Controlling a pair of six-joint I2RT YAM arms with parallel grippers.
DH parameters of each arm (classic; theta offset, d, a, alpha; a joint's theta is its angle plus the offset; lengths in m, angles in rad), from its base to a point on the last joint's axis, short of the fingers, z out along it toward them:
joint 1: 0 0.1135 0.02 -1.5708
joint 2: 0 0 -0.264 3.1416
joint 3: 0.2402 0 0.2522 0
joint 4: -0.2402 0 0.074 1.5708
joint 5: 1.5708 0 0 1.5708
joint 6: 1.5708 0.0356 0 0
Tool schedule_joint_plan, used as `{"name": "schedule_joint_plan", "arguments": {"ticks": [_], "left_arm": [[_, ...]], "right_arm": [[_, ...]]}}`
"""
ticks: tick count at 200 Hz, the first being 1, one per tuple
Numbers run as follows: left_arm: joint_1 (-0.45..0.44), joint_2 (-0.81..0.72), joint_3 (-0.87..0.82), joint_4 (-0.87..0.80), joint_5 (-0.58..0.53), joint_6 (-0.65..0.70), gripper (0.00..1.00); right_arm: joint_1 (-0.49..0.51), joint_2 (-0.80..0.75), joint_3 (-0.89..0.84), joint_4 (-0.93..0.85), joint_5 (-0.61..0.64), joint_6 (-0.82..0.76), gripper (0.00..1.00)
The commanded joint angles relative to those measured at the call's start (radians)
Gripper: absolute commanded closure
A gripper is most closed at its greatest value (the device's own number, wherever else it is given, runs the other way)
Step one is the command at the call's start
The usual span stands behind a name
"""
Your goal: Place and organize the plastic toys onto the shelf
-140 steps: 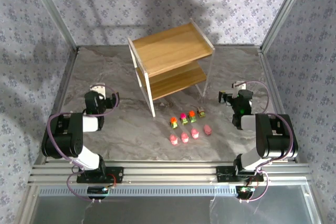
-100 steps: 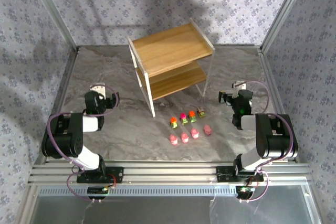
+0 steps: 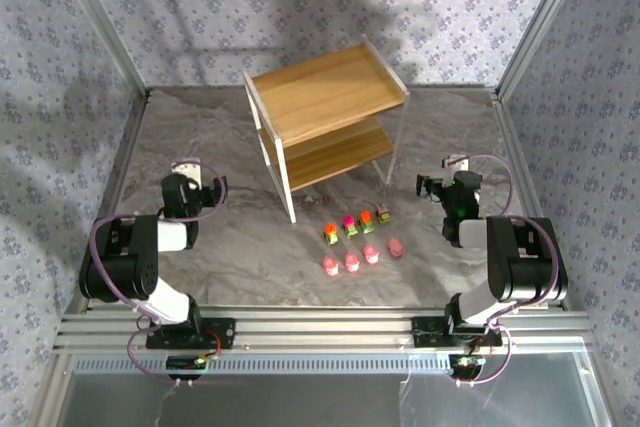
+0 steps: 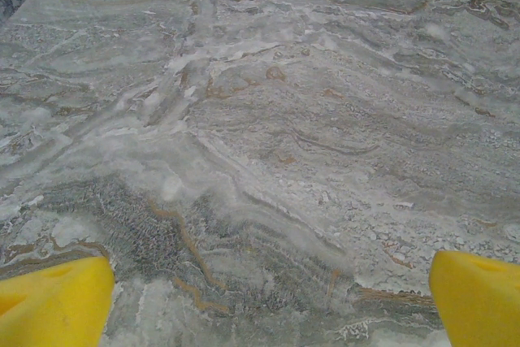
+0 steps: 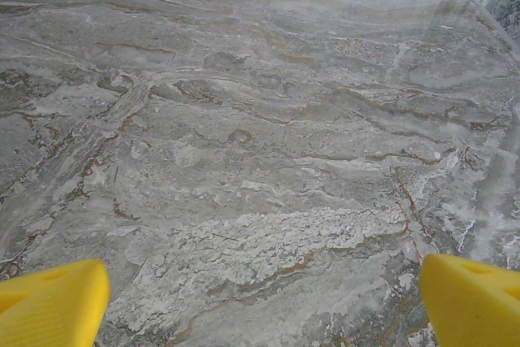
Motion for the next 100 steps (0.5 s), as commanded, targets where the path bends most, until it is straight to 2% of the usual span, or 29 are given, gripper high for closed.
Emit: {"name": "schedule_joint_plan", "arguments": {"ticks": [1, 100], "left_arm": [[0.001, 0.002, 0.02, 0.026, 0.019, 0.002, 0.0], [-0.001, 0.003, 0.018, 0.031, 0.008, 0.004, 0.0]], "right_arm": [[-0.004, 0.011, -0.004, 0.022, 0.0, 0.014, 0.0], [-0.002, 0.01, -0.008, 0.029, 0.002, 0.013, 0.0]]}}
